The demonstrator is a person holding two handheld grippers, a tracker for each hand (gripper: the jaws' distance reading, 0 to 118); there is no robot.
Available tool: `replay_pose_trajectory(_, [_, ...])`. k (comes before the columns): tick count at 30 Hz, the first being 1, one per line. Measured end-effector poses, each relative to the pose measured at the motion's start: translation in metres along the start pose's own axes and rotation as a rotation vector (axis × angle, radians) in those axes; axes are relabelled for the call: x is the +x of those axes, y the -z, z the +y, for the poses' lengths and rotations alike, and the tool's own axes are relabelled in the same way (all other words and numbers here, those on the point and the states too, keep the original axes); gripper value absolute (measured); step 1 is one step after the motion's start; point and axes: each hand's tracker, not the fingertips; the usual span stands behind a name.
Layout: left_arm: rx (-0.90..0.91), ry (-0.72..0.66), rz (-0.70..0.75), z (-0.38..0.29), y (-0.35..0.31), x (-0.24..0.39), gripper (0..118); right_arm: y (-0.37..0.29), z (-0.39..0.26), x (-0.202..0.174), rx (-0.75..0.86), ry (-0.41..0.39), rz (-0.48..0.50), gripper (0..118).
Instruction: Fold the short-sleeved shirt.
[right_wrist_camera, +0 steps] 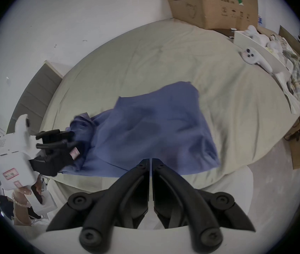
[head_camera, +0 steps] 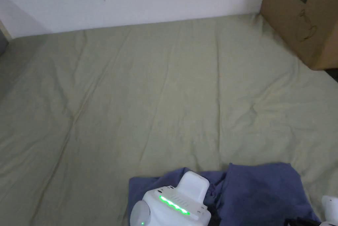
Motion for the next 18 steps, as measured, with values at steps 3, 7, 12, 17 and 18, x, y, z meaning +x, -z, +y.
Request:
replay_pose_trajectory(3, [0.081,-0.073,-0.121,-0.005,-0.026,-0.013,80,-0.004,-0.003,0.007,-0.002,0.006,-0.015,3])
replay_pose_trajectory(7, [0.169,-0.284,-0.191,-0.014,-0.063,-0.040,88,-0.002,-0.002,0.009,-0.005,0.060,-0.004,3])
replay_pose_trajectory(12, [0.226,-0.699,-0.309,-0.039,-0.070,-0.091,11,-0.001,0.002,0.000,0.006,0.054,0.034,3])
replay_pose_trajectory(17, [0.119,-0.690,-0.198,-0.047,-0.033,-0.100,4,-0.003,0.004,-0.012,0.024,-0.008,0.025,3])
replay_pose_trajectory(18, [0.111,-0.695,-0.218,-0.045,-0.029,-0.093,4,-0.004,0.004,-0.012,0.024,-0.007,0.032,3])
